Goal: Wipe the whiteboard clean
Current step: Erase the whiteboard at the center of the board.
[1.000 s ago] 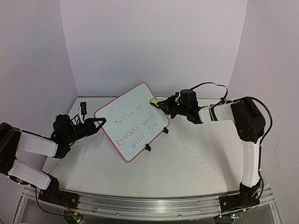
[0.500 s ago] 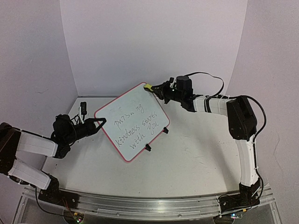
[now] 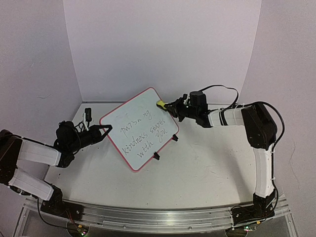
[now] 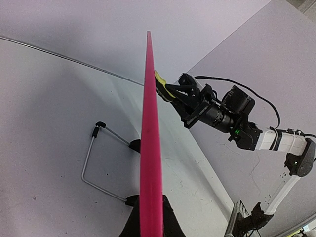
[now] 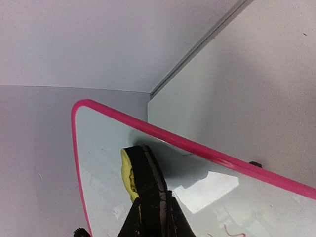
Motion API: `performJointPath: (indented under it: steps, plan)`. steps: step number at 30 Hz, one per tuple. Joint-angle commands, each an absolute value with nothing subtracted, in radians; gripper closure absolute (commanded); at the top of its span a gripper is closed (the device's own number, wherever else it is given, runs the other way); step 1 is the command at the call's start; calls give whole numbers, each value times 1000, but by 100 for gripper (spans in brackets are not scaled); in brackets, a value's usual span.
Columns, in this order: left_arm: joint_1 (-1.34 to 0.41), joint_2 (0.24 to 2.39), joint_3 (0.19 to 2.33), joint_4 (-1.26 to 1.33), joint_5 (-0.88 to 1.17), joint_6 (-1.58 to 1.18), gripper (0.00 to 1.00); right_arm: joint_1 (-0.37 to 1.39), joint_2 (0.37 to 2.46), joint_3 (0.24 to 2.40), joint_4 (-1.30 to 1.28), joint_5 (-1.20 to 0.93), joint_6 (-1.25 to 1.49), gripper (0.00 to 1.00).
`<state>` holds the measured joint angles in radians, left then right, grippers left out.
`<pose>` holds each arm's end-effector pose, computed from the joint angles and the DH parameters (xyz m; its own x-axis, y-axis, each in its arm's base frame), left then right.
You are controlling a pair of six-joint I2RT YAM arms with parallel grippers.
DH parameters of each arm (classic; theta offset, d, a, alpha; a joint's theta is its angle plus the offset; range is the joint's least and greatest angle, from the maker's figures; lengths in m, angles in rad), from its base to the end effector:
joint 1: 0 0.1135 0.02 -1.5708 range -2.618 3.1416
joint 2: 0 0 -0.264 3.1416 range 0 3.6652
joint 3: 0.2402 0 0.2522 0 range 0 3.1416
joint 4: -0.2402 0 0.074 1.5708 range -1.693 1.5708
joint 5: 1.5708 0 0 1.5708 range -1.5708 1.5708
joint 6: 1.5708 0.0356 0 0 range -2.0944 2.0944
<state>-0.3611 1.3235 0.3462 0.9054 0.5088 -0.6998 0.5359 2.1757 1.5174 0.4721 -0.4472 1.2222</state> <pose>0.2249 -0.1035 0.1924 -0.5429 -0.3962 -0.7405 0.5405 0.5100 -0.6692 0.4262 0.2710 0.2086 -0.8305 0.4924 -0.2604 -0.1325 0.2795 0.9510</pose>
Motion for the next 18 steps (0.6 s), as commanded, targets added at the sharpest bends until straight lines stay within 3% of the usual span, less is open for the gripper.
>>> performJointPath:
  steps: [1, 18]
  plan:
    - [-378, 1351, 330, 814, 590, -621, 100, 520, 2124, 1417, 421, -424, 1191, 100]
    - [-379, 1364, 331, 821, 595, -620, 100, 584, 2355, 1954, 334, -547, 1206, 100]
